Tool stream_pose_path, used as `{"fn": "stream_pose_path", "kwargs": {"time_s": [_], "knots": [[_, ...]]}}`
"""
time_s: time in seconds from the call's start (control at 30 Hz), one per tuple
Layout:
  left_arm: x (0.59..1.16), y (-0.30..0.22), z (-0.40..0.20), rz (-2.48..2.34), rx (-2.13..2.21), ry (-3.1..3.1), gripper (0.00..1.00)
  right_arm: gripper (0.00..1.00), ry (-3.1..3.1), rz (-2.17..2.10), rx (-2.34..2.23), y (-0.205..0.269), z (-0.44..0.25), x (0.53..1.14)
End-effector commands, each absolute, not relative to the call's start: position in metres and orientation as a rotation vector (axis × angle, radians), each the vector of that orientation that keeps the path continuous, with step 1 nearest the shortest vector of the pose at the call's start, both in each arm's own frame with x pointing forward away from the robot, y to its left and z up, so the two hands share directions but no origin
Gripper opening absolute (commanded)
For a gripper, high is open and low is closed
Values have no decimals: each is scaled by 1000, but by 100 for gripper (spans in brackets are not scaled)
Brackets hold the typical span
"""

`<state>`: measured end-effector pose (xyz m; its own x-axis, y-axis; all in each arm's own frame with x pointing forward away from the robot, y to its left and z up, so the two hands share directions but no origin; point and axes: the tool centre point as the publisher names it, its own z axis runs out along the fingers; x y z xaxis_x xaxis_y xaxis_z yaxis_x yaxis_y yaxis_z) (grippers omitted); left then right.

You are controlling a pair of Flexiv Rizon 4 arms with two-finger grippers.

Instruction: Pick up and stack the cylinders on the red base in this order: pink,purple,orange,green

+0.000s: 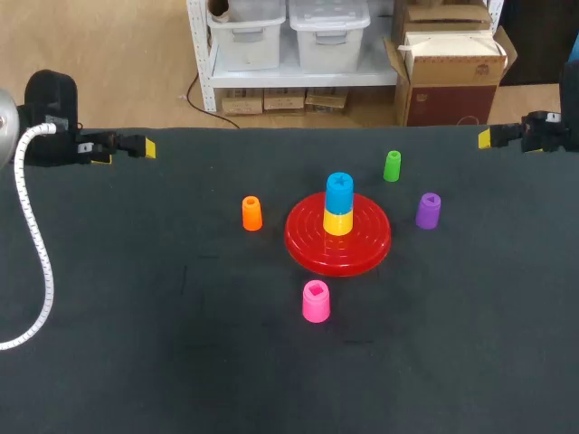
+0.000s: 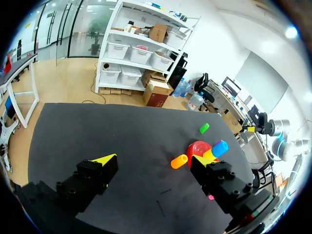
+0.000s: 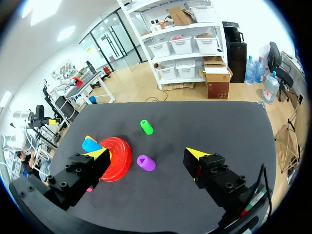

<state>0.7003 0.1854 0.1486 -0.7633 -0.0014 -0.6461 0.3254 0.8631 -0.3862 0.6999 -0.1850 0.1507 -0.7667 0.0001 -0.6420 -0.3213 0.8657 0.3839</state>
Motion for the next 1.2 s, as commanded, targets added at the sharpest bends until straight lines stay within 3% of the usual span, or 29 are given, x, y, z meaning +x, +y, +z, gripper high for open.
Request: {"fn": "stream_pose_path", "kwargs": {"time_s": [0.03,0.27,0.53,1.2], "knots": [[701,177,153,-643,297,2343,100,100,2374,637,-232,-185,150,700],[683,128,188,-952,935,1863,100,100,2374,637,-232,-185,150,700],[650,123,174,-922,1644,1357,100,100,2374,637,-232,-185,150,700],[657,153,110,-776,1811,1437,100,100,2374,637,-232,-185,150,700]]}}
